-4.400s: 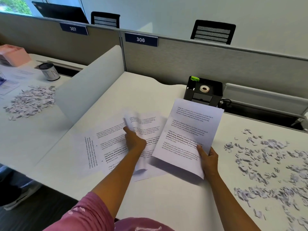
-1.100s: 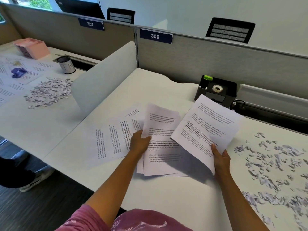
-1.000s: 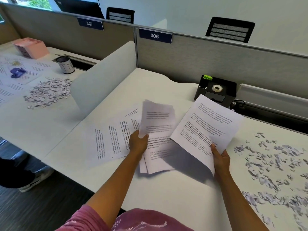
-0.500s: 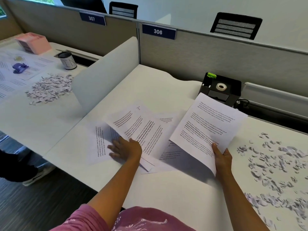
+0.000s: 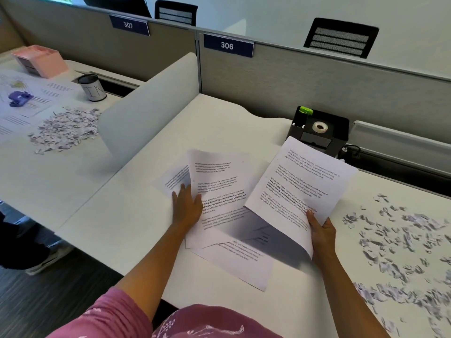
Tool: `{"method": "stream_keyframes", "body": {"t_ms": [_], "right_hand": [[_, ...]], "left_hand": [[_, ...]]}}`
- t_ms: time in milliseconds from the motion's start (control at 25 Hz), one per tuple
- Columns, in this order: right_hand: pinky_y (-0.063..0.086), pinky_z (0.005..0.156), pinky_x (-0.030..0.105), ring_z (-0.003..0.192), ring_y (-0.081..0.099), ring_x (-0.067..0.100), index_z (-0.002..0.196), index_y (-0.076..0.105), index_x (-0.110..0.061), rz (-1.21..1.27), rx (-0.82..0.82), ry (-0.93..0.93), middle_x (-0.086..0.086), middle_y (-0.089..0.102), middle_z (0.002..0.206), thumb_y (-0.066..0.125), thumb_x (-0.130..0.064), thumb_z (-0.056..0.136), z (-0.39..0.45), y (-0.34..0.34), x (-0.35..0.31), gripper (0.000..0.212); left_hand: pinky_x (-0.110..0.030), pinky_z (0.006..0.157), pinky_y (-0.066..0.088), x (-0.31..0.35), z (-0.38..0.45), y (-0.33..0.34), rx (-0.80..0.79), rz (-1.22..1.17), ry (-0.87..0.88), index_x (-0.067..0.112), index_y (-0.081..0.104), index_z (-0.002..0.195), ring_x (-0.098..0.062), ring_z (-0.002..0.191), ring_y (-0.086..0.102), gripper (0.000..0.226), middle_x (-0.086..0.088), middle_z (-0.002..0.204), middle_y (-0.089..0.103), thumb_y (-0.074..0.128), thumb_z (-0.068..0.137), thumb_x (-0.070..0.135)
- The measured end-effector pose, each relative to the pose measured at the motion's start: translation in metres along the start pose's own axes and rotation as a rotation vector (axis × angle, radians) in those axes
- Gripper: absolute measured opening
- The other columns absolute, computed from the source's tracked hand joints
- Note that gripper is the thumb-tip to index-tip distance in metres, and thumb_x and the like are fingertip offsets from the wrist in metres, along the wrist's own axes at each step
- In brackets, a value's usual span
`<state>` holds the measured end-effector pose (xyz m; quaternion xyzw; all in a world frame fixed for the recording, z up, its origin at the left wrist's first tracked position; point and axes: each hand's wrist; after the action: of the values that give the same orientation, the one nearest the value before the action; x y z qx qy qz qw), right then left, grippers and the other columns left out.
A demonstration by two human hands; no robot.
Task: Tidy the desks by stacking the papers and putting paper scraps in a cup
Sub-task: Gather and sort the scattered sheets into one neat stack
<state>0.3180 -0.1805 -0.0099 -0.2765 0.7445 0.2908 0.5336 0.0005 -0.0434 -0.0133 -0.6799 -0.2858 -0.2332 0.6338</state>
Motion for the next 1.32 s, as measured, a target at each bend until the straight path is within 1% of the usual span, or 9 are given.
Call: {"method": "stream_keyframes", "body": {"t_ms": [80,160,280,400,680,800,920,1120,1320], "right_hand": [[0.060,0.076,0.031,0.100,0.069,0.024,0.128,0.061,-0.015,-0.019,-0.003,0.002,0.002,0.071,0.117,0.065,-0.022,0.094,0.001,-0.001,0.002,0.035],[0.060,0.079,0.034,0.102,0.069,0.025,0.128,0.061,-0.015,-0.030,0.000,0.003,0.003,0.070,0.118,0.065,-0.023,0.094,0.001,-0.001,0.002,0.036],[0.059,0.079,0.033,0.100,0.069,0.022,0.128,0.061,-0.014,-0.043,0.003,-0.006,0.002,0.070,0.119,0.064,-0.022,0.095,0.001,0.000,0.001,0.034],[0.055,0.081,0.032,0.102,0.067,0.023,0.126,0.061,-0.014,-0.049,0.021,-0.004,0.005,0.068,0.121,0.064,-0.022,0.095,0.004,0.000,0.002,0.033],[0.056,0.082,0.035,0.103,0.067,0.024,0.124,0.062,-0.016,-0.038,0.027,-0.002,0.003,0.069,0.118,0.064,-0.022,0.094,0.003,0.001,0.002,0.030],[0.056,0.087,0.040,0.105,0.067,0.027,0.128,0.061,-0.013,-0.052,0.026,-0.004,0.006,0.069,0.121,0.064,-0.022,0.094,0.004,0.001,0.004,0.035],[0.055,0.085,0.037,0.105,0.067,0.027,0.128,0.061,-0.012,-0.051,0.033,-0.008,0.006,0.069,0.119,0.065,-0.022,0.093,0.003,0.001,0.004,0.036],[0.055,0.086,0.038,0.106,0.066,0.026,0.128,0.061,-0.013,-0.057,0.035,0.000,0.003,0.069,0.119,0.065,-0.023,0.093,0.005,0.001,0.005,0.036],[0.056,0.085,0.038,0.104,0.067,0.026,0.129,0.061,-0.013,-0.072,0.035,-0.006,0.003,0.070,0.118,0.065,-0.024,0.093,0.005,0.001,0.005,0.038]], "left_hand": [[-0.050,0.121,0.007,-0.005,0.011,-0.001,0.141,0.141,-0.017,0.007,0.046,0.141,-0.034,0.147,0.018,0.054,-0.015,0.152,0.038,0.058,0.093,0.028],[-0.049,0.119,0.012,-0.003,0.017,-0.004,0.269,0.154,-0.183,0.010,0.058,0.130,-0.036,0.145,0.019,0.048,-0.016,0.150,0.038,0.065,0.086,0.029],[-0.040,0.108,0.028,0.014,0.023,-0.013,0.261,0.041,-0.497,0.015,0.063,0.114,-0.037,0.129,0.030,0.034,-0.017,0.138,0.038,0.066,0.080,0.019],[-0.031,0.096,0.029,0.031,0.034,-0.019,0.199,0.016,-0.631,0.018,0.062,0.108,-0.034,0.119,0.035,0.030,-0.019,0.131,0.044,0.065,0.079,0.012],[-0.035,0.097,0.038,0.030,0.050,-0.014,0.180,0.051,-0.649,0.012,0.064,0.110,-0.037,0.117,0.041,0.027,-0.017,0.132,0.044,0.067,0.083,0.012],[-0.037,0.100,0.036,0.028,0.051,-0.012,0.175,0.101,-0.686,0.012,0.064,0.107,-0.038,0.122,0.036,0.025,-0.016,0.132,0.043,0.068,0.083,0.018],[-0.038,0.104,0.040,0.028,0.053,-0.010,0.188,0.096,-0.711,0.010,0.066,0.108,-0.041,0.125,0.033,0.027,-0.017,0.136,0.038,0.072,0.081,0.015],[-0.038,0.098,0.034,0.027,0.060,-0.020,0.181,0.142,-0.662,0.009,0.065,0.114,-0.032,0.123,0.038,0.029,-0.013,0.129,0.053,0.065,0.086,0.018],[-0.036,0.094,0.050,0.012,0.061,-0.024,0.255,-0.013,-0.684,0.007,0.068,0.112,-0.031,0.115,0.050,0.026,-0.015,0.122,0.057,0.067,0.087,0.016]]}}
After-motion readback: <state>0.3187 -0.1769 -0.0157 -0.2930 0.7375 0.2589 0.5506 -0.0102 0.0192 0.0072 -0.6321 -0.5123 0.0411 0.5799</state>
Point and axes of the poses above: each hand's wrist, its own z-axis towards the middle knuckle, its own y-axis out of the palm, x = y × z
